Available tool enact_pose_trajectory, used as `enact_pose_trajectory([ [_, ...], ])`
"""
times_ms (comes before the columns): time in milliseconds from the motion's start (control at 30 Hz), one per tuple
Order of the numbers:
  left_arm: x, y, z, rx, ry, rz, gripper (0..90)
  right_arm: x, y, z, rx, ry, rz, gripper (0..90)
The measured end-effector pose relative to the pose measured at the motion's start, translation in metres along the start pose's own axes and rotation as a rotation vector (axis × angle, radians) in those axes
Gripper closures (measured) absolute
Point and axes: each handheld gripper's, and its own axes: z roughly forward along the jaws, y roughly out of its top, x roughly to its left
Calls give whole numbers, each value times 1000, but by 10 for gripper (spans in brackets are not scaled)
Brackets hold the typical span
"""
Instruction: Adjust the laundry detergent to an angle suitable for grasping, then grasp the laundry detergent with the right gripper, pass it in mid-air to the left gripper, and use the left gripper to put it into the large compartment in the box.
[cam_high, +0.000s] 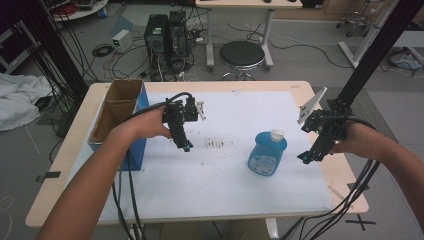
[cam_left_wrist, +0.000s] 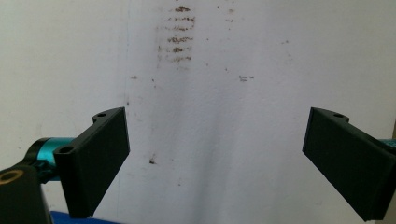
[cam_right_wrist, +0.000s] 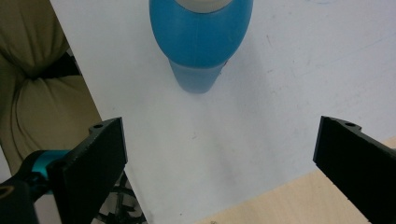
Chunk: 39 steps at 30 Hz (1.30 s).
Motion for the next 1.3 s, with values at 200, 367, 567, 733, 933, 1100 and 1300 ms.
enact_pose_trajectory([
  [200, -1, 0, -1, -2, 5, 4, 73, -1, -2, -1, -8, -3, 1, 18],
  [367, -2, 0, -2, 0, 8, 4, 73, 0, -3, -2, -10, -5, 4, 18],
  [567, -1, 0, -1, -4, 8, 1, 73, -1, -4, -1, -17, -2, 6, 18],
  [733, 0, -2, 0, -4, 6, -1, 73, -1, -4, -2, -13, -1, 12, 18],
  [933, -1, -2, -1, -6, 7, 1, 73, 0, -5, -3, -23, -7, 5, 18],
  [1100, -2, -2, -2, -7, 10, 1, 73, 1, -6, -4, -24, -10, 10, 18],
  [1300, -3, -2, -1, -2, 11, 2, 73, 1, -9, -3, -43, -15, 18, 18],
])
